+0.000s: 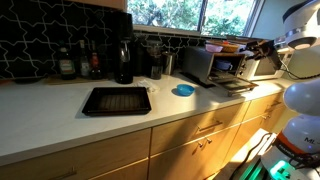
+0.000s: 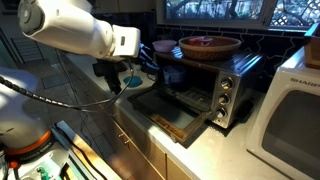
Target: Pull the oven wire rack, remove the blue mixing bowl from the oven wire rack and place it to the left side of the oven
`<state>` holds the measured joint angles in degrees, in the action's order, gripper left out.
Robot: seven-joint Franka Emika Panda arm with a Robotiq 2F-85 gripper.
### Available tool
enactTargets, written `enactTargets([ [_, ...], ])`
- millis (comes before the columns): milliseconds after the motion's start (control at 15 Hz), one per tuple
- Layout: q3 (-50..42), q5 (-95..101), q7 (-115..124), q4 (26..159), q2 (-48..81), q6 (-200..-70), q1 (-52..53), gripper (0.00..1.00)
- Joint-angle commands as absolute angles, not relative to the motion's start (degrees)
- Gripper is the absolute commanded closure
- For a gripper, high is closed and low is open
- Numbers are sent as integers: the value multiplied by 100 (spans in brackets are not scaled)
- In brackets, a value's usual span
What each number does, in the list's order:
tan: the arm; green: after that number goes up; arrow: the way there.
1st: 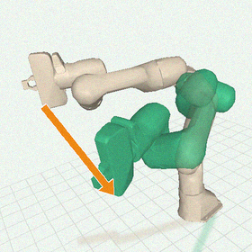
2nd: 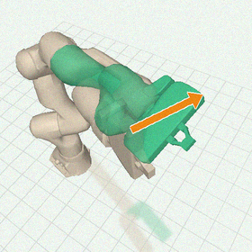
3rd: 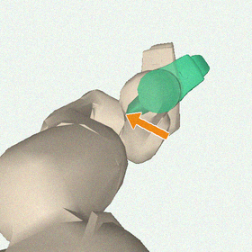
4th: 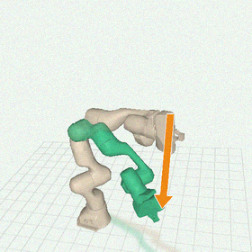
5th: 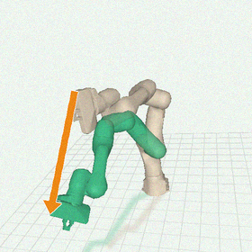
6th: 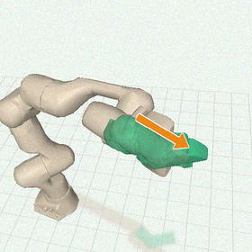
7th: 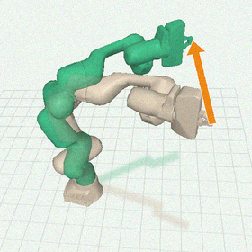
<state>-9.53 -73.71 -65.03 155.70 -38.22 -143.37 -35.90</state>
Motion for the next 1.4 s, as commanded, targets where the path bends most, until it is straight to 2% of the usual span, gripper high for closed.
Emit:
enactTargets([
  [0,-1032,-5992,-6087,15522,-3701,-14341,-3257,0],
  [133,-1099,-5051,-5809,15515,-3629,-14393,-3162,0],
  [200,-764,-4894,-5903,15455,-3523,-14132,-3569,0],
  [267,-1155,-4222,-5654,15448,-3524,-14274,-3132,0],
  [600,-1491,-2245,-4805,15208,-3336,-14261,-2568,0],
  [867,-1925,-1520,-4642,14955,-3205,-14206,-1955,0],
  [1333,-2549,-1476,-4877,14636,-2835,-14279,-1188,0],
])
